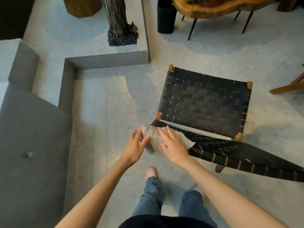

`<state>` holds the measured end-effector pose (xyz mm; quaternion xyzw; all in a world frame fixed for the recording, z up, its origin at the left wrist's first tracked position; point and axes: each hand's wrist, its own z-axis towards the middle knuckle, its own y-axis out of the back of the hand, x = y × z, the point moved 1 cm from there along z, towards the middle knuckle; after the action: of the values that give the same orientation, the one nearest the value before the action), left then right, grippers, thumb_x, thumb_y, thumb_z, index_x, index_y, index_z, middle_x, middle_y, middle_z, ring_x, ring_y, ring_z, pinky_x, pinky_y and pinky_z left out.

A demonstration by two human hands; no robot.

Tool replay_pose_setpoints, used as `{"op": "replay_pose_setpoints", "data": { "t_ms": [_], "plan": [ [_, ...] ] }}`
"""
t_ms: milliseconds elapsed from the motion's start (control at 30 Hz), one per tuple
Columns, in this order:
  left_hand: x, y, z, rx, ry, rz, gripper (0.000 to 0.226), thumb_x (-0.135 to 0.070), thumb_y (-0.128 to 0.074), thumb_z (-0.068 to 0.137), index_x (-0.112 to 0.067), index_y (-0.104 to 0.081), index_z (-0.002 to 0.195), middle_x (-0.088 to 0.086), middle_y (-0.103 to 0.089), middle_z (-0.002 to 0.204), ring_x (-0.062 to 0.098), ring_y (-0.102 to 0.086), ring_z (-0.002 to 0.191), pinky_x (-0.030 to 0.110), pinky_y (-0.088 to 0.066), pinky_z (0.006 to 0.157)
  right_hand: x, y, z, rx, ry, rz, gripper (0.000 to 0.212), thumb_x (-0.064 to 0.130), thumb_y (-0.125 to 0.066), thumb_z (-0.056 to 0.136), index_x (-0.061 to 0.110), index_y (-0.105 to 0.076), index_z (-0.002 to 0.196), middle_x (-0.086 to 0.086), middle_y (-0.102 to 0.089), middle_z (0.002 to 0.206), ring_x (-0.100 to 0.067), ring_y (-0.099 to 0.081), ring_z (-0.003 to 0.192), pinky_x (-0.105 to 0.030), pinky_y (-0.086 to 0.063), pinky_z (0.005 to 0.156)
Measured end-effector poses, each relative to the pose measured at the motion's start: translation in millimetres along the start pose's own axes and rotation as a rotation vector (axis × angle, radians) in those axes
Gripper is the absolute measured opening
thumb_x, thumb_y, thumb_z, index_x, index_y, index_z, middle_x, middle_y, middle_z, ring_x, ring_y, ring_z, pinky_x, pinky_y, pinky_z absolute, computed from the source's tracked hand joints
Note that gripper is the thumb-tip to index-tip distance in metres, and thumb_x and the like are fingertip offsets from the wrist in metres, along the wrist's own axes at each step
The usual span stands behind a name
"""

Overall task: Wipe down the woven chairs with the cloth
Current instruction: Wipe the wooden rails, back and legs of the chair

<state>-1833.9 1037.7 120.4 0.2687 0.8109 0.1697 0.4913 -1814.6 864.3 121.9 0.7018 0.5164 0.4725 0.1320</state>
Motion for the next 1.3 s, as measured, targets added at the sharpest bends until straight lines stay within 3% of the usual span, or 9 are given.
{"op": "replay_pose_setpoints", "data": {
  "t_ms": [200,367,533,800,900,967,1033,1133,1300],
  "plan": [
    [-13,-31,19,-0.095,-0.010,-0.242,0.056,-0.028,-0.055,0.094,-0.012,-0.030,0.143,0.005,-0.045,0.139,0.019,-0.044,0.127,0.035,-0.034,0.108,-10,-4,16,-0.003,0.044,-0.129,0.058,0.028,-0.038,0.103,0.033,-0.009,0.153,-0.002,-0.015,0.160,-0.023,-0.014,0.146,-0.036,-0.013,0.118],
    [-10,-40,21,-0.173,-0.076,-0.104,0.037,-0.031,-0.043,0.099,-0.015,-0.041,0.132,0.006,-0.051,0.130,0.023,-0.055,0.112,0.028,-0.042,0.088,-13,-11,12,-0.135,0.114,-0.161,0.054,0.029,-0.040,0.102,0.023,-0.020,0.152,-0.003,-0.026,0.157,-0.018,-0.023,0.144,-0.030,-0.014,0.118],
    [-10,-39,16,-0.176,-0.249,0.050,0.041,-0.015,-0.041,0.100,-0.010,-0.040,0.141,0.005,-0.028,0.153,0.021,-0.030,0.140,0.032,-0.034,0.108,-5,-13,-2,-0.343,0.104,-0.028,0.051,0.021,-0.054,0.097,0.022,-0.039,0.146,-0.001,-0.048,0.144,-0.019,-0.042,0.134,-0.030,-0.029,0.114],
    [-19,-38,-13,-0.257,-0.319,0.098,0.039,-0.007,-0.056,0.093,-0.009,-0.052,0.132,0.006,-0.050,0.140,0.024,-0.027,0.141,0.036,-0.038,0.102,-10,7,-27,-0.334,0.117,-0.068,0.043,0.018,-0.056,0.095,0.028,-0.051,0.137,0.002,-0.058,0.134,-0.016,-0.054,0.123,-0.031,-0.045,0.100],
    [-24,-41,-38,-0.318,-0.448,0.151,0.032,-0.018,-0.066,0.087,-0.004,-0.061,0.115,0.005,-0.062,0.099,0.023,-0.055,0.105,0.027,-0.040,0.087,-25,8,-58,-0.357,0.130,0.006,0.040,0.021,-0.059,0.094,0.028,-0.056,0.133,0.001,-0.066,0.122,-0.018,-0.060,0.111,-0.032,-0.049,0.091],
    [-29,-48,-60,-0.338,-0.527,0.186,0.021,-0.025,-0.069,0.085,-0.008,-0.061,0.096,-0.007,-0.047,0.081,0.011,-0.042,0.077,0.021,-0.036,0.070,-42,3,-86,-0.338,0.141,0.034,0.038,0.026,-0.059,0.094,0.030,-0.057,0.131,0.002,-0.068,0.118,-0.019,-0.061,0.108,-0.038,-0.051,0.087],
    [-31,-66,-81,-0.324,-0.536,0.225,0.026,-0.035,-0.067,0.085,-0.013,-0.054,0.082,-0.010,-0.041,0.074,0.009,-0.035,0.070,0.019,-0.027,0.064,-62,-5,-116,-0.330,0.134,0.083,0.035,0.031,-0.059,0.093,0.030,-0.059,0.128,0.003,-0.069,0.116,-0.020,-0.063,0.106,-0.039,-0.051,0.084],
    [-32,-108,-113,-0.217,-0.450,0.129,0.036,-0.048,-0.059,0.084,-0.014,-0.050,0.093,-0.011,-0.045,0.065,0.006,-0.043,0.060,0.017,-0.030,0.054,-95,-20,-161,-0.316,0.130,0.133,0.031,0.033,-0.058,0.093,0.031,-0.055,0.124,0.005,-0.067,0.114,-0.018,-0.063,0.101,-0.037,-0.052,0.081],
    [-27,-180,-151,0.041,-0.400,-0.085,0.038,-0.032,-0.057,0.092,-0.024,-0.028,0.115,-0.012,-0.047,0.074,-0.010,-0.053,0.063,0.005,-0.039,0.056,-150,-50,-219,-0.274,0.029,0.129,0.031,0.039,-0.052,0.096,0.039,-0.029,0.116,-0.001,-0.063,0.102,-0.018,-0.064,0.072,-0.035,-0.052,0.059]
  ]
}}
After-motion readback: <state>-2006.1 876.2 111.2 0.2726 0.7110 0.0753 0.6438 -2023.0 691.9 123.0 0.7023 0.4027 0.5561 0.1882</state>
